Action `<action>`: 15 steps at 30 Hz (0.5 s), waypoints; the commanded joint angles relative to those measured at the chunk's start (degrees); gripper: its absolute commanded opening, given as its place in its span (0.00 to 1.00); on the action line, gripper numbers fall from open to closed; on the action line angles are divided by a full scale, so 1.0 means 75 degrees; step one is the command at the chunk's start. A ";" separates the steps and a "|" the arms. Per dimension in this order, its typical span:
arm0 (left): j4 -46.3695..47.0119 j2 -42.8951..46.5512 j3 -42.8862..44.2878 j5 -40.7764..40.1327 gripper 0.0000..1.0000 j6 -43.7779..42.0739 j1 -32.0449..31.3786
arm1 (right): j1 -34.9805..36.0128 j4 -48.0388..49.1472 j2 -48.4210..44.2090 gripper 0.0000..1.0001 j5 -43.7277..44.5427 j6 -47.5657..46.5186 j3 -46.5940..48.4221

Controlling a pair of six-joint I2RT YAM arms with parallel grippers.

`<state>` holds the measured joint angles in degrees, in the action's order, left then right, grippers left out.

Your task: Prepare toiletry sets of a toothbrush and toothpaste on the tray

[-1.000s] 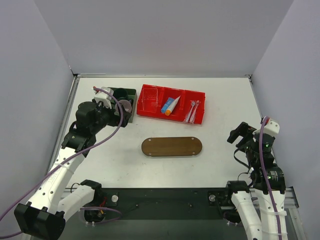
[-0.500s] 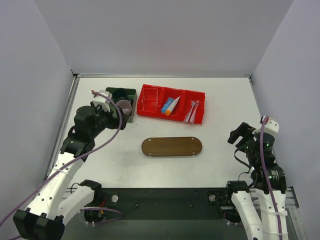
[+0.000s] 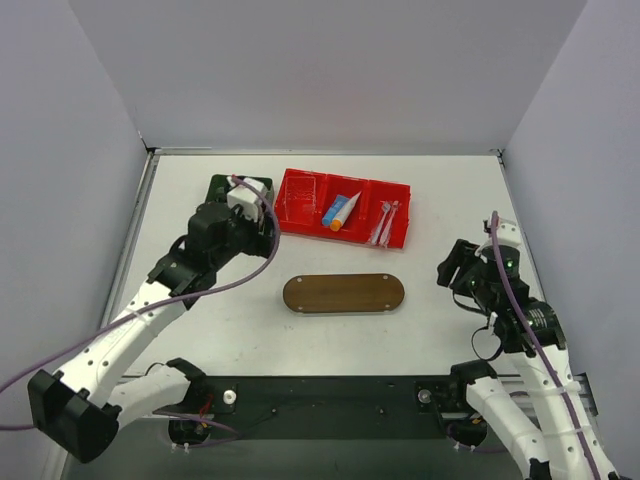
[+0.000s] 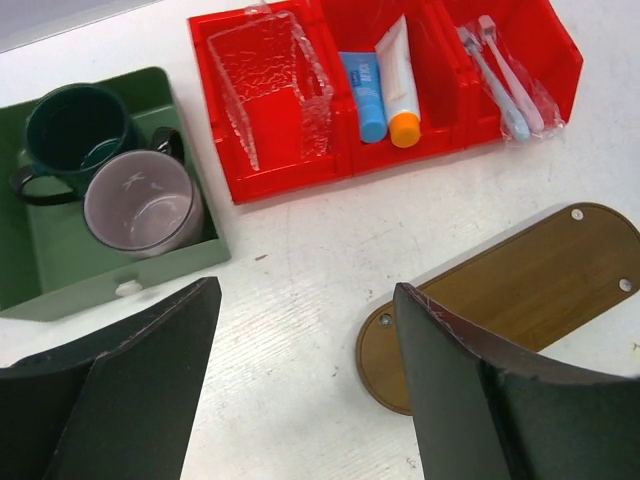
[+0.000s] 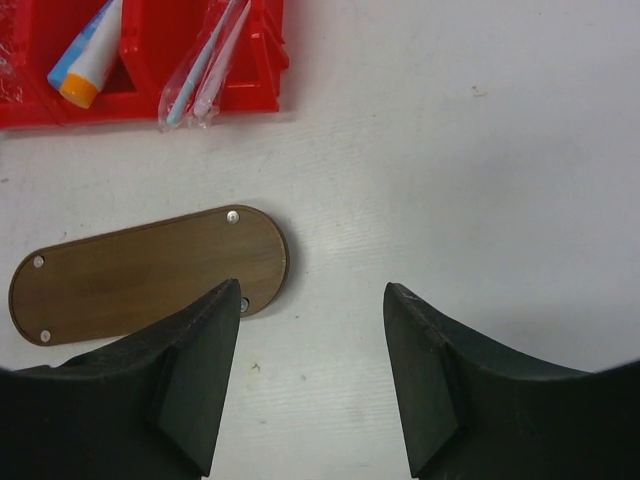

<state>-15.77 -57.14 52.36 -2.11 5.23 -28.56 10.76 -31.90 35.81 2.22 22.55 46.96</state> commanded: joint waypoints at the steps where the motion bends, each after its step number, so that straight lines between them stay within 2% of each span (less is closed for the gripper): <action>1: 0.0017 -0.1060 0.1302 -0.0822 0.80 -0.0277 -0.0540 | 0.0837 0.0338 0.0591 0.52 0.0653 0.0321 0.0266; 6: -0.0357 -0.2398 0.2613 -0.0609 0.76 0.0157 -0.0494 | 0.2113 0.0515 0.1318 0.51 0.1553 0.0580 0.0500; 8: -0.0499 -0.2798 0.2803 -0.0400 0.76 0.0390 -0.0237 | 0.2782 0.0527 0.1528 0.51 0.1848 0.0767 0.0535; 12: -0.0312 -0.3033 0.2536 0.0947 0.72 0.1175 0.1168 | 0.3415 0.0667 0.1775 0.51 0.2025 0.1072 0.0536; 15: -0.0346 -0.3056 0.2172 0.0635 0.69 0.1026 0.2013 | 0.3709 0.0737 0.1834 0.51 0.2071 0.1224 0.0501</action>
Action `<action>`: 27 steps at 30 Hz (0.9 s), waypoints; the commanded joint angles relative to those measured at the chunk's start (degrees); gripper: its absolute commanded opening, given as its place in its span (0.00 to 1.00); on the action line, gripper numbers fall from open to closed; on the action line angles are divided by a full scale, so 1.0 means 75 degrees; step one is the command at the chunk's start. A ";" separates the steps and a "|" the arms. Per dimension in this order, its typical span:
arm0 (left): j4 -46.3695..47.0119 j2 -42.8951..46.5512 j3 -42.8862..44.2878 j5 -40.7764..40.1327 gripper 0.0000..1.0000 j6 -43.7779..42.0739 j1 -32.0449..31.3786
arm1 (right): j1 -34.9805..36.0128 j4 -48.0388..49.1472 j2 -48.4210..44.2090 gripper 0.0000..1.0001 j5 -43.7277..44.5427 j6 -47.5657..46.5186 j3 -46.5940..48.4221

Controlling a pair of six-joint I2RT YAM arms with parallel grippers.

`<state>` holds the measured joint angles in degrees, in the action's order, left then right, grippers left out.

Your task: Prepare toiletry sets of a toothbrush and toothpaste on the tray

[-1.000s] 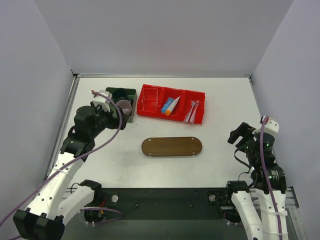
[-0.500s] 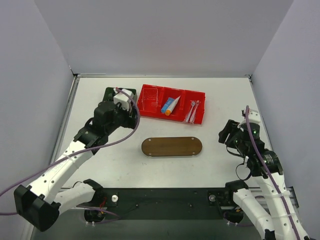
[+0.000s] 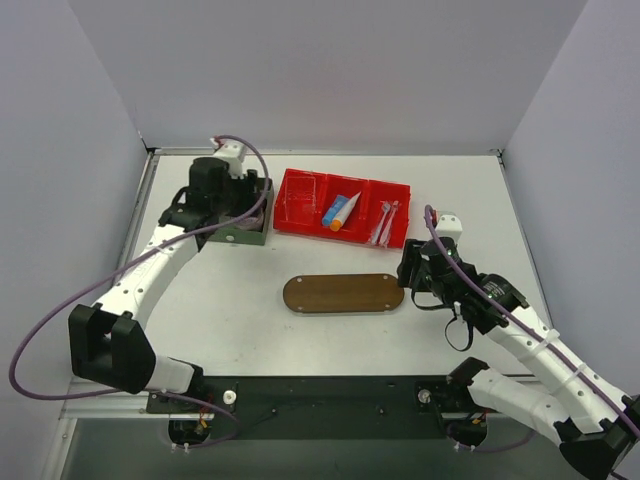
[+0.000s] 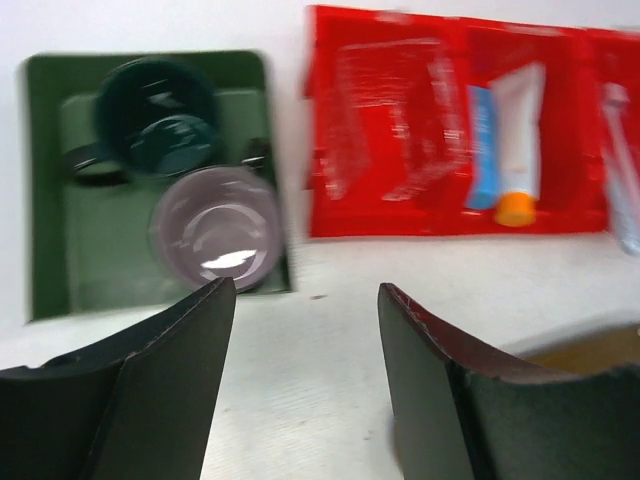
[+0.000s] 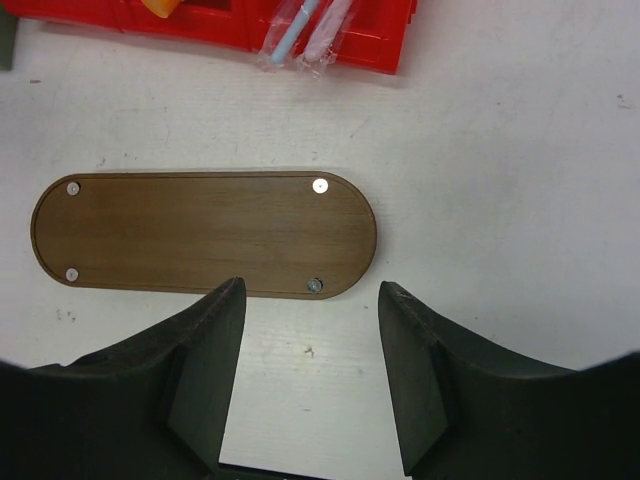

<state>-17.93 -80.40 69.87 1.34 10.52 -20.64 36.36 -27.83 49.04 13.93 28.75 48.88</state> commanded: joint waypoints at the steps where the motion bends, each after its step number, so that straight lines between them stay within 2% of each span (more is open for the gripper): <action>1: -0.0267 -0.0014 -0.0198 -0.0118 0.69 0.0157 0.1064 | 0.0355 0.0196 0.0060 0.51 0.0579 0.0420 0.0232; 6: -0.0689 -0.0726 -0.0023 -0.0343 0.66 -0.0137 0.1474 | 0.0484 0.0219 -0.0046 0.52 0.0685 0.0537 0.0104; 10: -0.1159 -0.1466 0.0446 0.0041 0.61 -0.0044 0.1967 | 0.0531 0.0219 -0.0209 0.52 0.0732 0.0619 0.0022; 15: -0.0890 -0.1864 0.0481 0.0370 0.56 -0.0009 0.1991 | 0.0555 0.0219 -0.0280 0.52 0.0861 0.0631 -0.0026; 21: -0.0925 -0.2603 0.1055 0.0629 0.47 0.0026 0.2002 | 0.0601 0.0242 -0.0105 0.52 0.0779 0.0631 0.0045; 27: -0.0586 -0.2475 0.0868 0.0759 0.43 0.0167 0.2014 | 0.0637 0.0301 0.0059 0.52 0.0791 0.0608 0.0056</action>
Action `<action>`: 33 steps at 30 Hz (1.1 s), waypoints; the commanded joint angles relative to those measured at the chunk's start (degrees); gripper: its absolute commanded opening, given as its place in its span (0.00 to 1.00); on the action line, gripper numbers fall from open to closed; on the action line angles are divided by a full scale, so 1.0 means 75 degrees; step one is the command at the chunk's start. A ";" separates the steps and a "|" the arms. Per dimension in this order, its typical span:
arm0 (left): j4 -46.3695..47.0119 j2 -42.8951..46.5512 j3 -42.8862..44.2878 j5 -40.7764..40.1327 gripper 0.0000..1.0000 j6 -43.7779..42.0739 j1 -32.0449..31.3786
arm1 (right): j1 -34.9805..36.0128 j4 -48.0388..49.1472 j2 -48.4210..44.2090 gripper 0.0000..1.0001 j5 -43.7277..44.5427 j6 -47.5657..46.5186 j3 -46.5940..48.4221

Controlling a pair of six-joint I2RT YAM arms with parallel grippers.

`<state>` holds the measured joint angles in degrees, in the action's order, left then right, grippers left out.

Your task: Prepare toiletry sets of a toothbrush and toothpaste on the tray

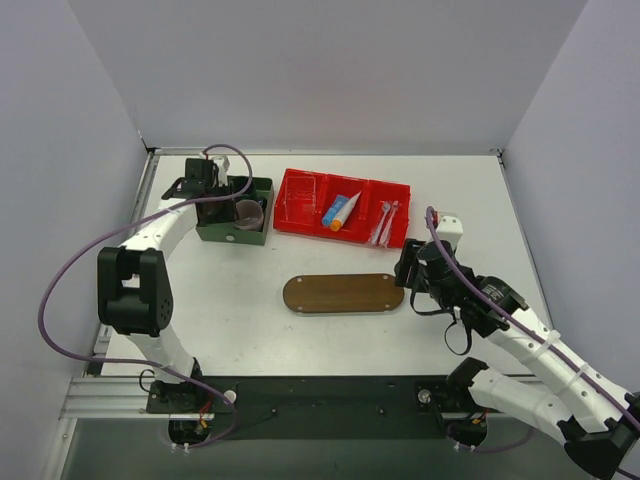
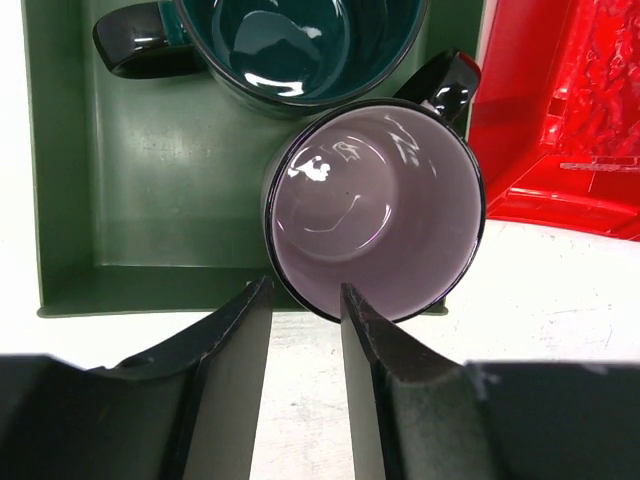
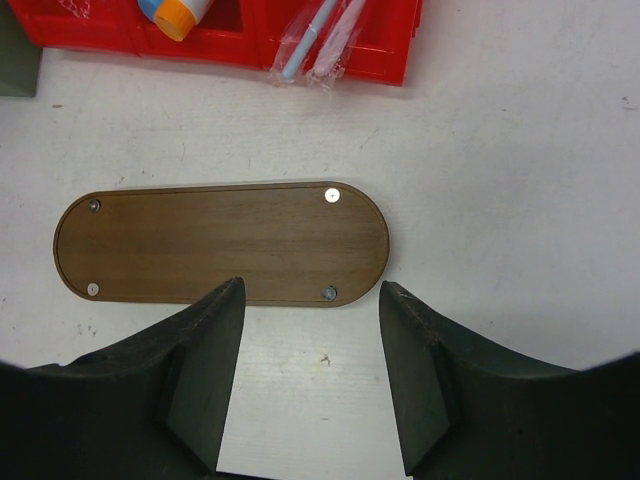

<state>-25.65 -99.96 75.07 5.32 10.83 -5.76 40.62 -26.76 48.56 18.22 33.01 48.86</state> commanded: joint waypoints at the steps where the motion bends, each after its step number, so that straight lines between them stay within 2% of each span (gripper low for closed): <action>1: 0.0455 0.0087 0.0175 0.0181 0.43 0.0138 0.0030 | 0.0068 0.0158 0.0182 0.52 0.0196 0.0039 0.0059; 6: -0.0059 -0.0685 0.0760 -0.0042 0.43 0.0115 0.0065 | 0.0103 0.0229 0.0416 0.52 0.0091 -0.0007 0.0188; 12: -0.0201 -0.0910 0.0913 -0.0299 0.42 0.0091 0.0065 | 0.0174 0.0229 0.0440 0.52 0.0161 -0.0007 0.0188; 22: -0.0505 -0.1589 0.1381 -0.0580 0.34 -0.0026 0.0053 | 0.0197 0.0229 0.0370 0.52 0.0173 -0.0078 0.0247; 25: -0.0576 -0.1613 0.1417 -0.0557 0.26 -0.0026 0.0053 | 0.0209 0.0217 0.0346 0.52 0.0231 -0.0113 0.0282; 30: -0.0611 -0.1379 0.1452 -0.0476 0.04 -0.0003 0.0053 | 0.0220 0.0205 0.0358 0.52 0.0255 -0.0043 0.0294; 33: -0.0611 -0.1238 0.1464 -0.0440 0.00 -0.0003 0.0053 | 0.0244 0.0205 0.0405 0.52 0.0219 0.0051 0.0212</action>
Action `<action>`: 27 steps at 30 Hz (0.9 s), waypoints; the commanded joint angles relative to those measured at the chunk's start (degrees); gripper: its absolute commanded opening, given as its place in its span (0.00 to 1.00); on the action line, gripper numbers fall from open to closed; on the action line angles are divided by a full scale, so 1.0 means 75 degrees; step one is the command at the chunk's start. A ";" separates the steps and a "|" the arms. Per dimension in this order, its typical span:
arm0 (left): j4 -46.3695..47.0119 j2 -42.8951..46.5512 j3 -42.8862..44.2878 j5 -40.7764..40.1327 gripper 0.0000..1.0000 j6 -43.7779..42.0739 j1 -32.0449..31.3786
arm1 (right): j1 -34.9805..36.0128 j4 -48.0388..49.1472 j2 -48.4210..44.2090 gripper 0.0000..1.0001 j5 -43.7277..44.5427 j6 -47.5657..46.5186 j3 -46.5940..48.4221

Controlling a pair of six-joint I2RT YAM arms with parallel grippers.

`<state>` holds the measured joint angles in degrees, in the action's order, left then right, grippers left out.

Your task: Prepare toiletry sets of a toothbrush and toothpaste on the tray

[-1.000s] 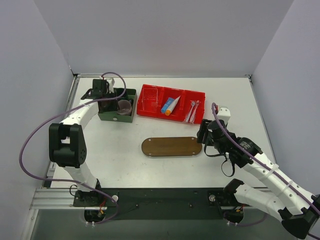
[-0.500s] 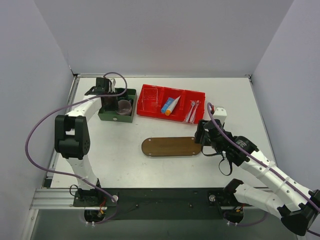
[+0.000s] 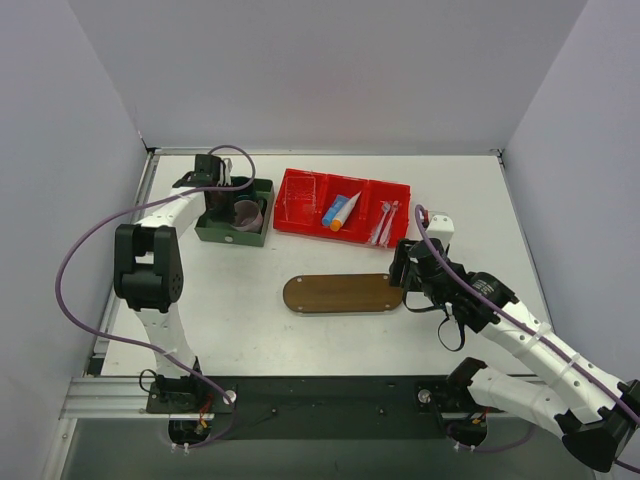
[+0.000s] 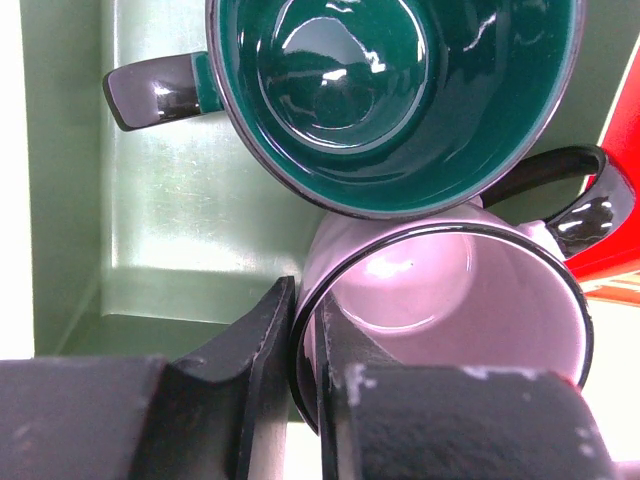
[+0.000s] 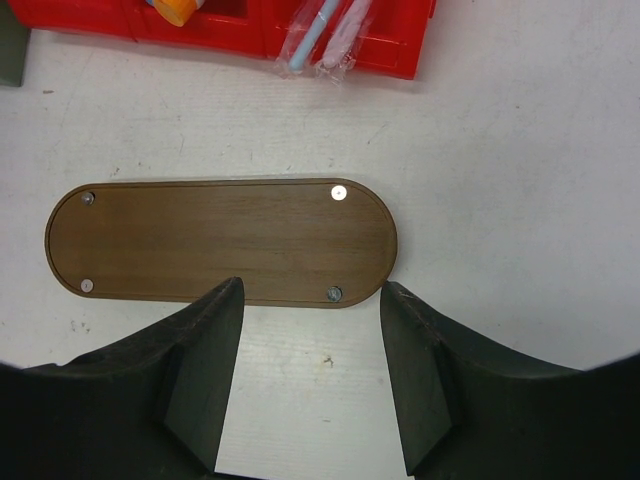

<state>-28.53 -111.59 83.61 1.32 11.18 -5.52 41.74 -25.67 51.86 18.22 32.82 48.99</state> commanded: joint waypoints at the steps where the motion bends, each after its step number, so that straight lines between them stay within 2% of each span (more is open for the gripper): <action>1: -0.0238 0.0347 0.0336 0.0105 0.00 -0.0061 0.0021 | 0.0107 0.0060 -0.0024 0.52 0.0208 0.0101 0.0194; 10: -0.0168 0.1108 0.0184 0.0316 0.00 -0.0085 0.0021 | 0.0177 -0.0022 -0.0105 0.52 0.0278 0.0113 0.0276; 21: 0.0231 0.2924 -0.0554 0.0339 0.00 -0.0096 -0.0072 | 0.0201 -0.0666 -0.0656 0.52 0.0770 0.0066 0.0581; 25: 0.0195 0.3790 -0.0777 -0.0035 0.00 -0.0341 -0.0972 | 0.0201 -0.1180 -0.0843 0.52 0.0934 0.0089 0.0849; 27: 0.0102 0.3944 -0.0801 -0.0118 0.00 -0.0553 -0.1872 | 0.0212 -0.1625 -0.0879 0.52 0.1039 0.0089 0.1049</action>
<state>-30.41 -88.12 77.28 -0.03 9.39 -9.54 42.85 -31.33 46.26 22.35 33.04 52.49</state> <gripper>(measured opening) 0.204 0.525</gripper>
